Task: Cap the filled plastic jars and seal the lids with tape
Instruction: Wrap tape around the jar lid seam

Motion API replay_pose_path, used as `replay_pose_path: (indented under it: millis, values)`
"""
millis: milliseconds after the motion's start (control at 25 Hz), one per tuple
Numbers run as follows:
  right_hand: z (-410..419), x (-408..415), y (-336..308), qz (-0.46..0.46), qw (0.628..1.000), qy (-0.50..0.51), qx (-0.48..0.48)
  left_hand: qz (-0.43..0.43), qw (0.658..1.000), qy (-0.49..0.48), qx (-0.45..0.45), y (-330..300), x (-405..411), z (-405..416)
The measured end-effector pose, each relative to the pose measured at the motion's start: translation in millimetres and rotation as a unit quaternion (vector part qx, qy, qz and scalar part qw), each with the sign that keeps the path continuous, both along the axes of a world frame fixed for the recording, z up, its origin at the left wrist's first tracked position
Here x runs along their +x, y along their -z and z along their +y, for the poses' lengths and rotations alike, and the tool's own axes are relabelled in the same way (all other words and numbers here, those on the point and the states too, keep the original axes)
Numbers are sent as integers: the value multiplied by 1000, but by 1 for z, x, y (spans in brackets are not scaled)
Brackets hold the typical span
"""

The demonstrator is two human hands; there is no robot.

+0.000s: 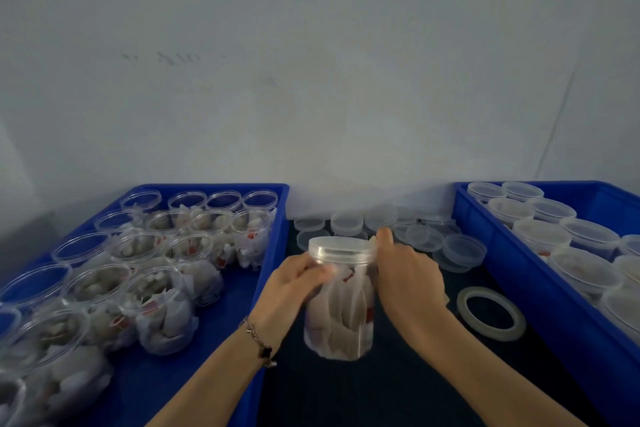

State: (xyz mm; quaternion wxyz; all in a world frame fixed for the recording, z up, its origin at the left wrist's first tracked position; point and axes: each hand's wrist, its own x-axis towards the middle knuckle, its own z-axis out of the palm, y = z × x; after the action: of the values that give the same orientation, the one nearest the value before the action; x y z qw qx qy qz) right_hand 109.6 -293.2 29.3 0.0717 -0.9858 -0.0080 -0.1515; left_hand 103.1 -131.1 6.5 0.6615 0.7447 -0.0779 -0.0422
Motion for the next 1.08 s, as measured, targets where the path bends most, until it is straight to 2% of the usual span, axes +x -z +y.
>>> replay_pose_path:
  millis: [80,160,240,400,520,600,760,960,1080]
  values:
    - [7,-1,0,24,1000,-6,9,-13,998,14,57,6,0,-4]
    - [16,-5,-3,41,999,-15,32,-9,998,-25,61,10,-3,-11]
    - [21,-11,-5,44,997,-28,47,-51,995,-66,53,11,-2,-11]
    - [2,-20,-8,-37,992,-121,17,-131,987,-84,30,5,1,-1]
    - [-15,-22,-3,-83,979,-184,38,-112,989,-86,34,3,0,0]
    - [-22,-18,-3,-86,980,-169,62,-88,994,-53,22,5,-2,-4]
    - [-28,2,-8,-83,989,-119,12,-75,996,-45,-23,2,-6,-7]
    - [-23,15,-15,-57,985,-159,26,-62,992,-68,-91,-2,-6,-3]
    - [-18,20,-17,-77,981,-178,16,-49,989,-54,-131,-2,-6,-3]
